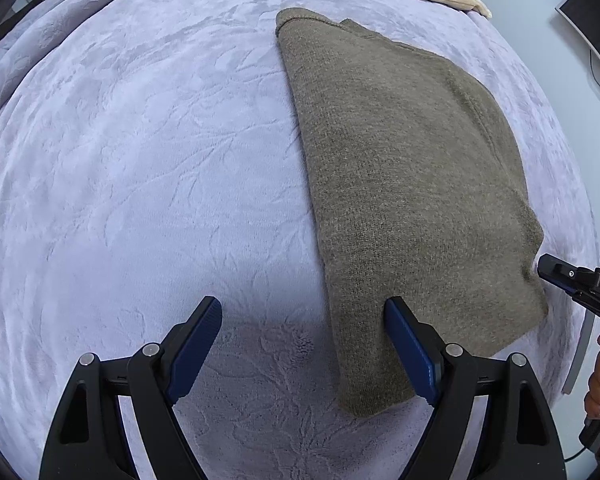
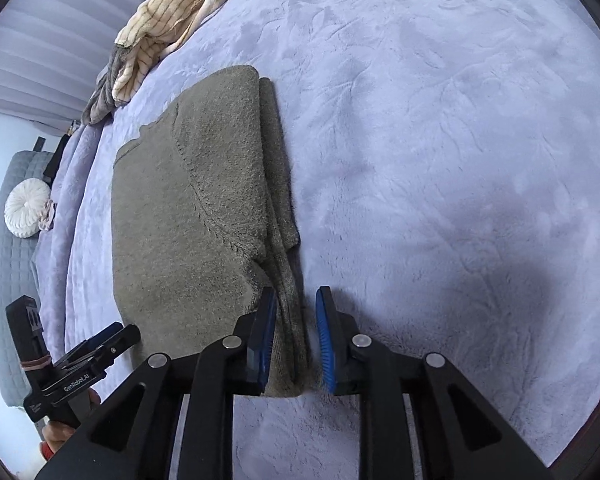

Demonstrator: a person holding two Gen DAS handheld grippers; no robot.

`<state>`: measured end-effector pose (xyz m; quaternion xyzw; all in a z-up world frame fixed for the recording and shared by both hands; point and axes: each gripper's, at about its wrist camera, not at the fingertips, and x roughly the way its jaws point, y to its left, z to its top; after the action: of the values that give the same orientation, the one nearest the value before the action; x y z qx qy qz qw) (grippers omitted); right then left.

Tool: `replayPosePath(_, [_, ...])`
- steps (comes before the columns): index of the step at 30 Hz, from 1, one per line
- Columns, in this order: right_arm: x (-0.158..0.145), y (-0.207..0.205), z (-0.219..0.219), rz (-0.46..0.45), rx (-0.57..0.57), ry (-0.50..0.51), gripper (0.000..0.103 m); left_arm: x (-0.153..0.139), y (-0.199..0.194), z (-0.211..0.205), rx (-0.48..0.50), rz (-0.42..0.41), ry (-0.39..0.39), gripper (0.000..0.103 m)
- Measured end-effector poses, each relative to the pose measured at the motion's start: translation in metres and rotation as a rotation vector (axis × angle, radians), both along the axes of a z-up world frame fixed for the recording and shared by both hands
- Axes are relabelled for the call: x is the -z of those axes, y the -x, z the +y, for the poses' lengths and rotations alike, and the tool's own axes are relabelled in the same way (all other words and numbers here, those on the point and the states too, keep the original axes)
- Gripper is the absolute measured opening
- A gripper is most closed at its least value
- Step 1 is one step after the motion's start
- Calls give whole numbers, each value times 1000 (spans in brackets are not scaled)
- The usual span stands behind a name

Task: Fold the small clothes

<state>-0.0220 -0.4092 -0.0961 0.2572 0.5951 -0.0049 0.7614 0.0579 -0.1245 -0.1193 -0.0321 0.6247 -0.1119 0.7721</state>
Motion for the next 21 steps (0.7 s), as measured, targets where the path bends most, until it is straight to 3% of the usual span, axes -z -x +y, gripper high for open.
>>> replayPosePath(5, [-1,2,-1,7,12,13,34,0,0,0,4,0,-2,84])
replayPosePath(13, [0,-6,5,5,2,0,37,0,-3,0,1,24,0,84])
replayPosePath(14, [1,-6,4,6,4,-3,37,0,-3,0,4,21,-4,85])
replayPosePath(16, [2,-6,3,8,5,-6,37,0,-3,-1,8,7,-48,103])
replayPosePath(19, [2,-6,3,8,2,-5,39,-1,-2,-3,19,-6,-60,103])
replayPosePath(21, [0,-9,2,5,-3,-5,46,-3,-3,-1,14,-2,-40,103])
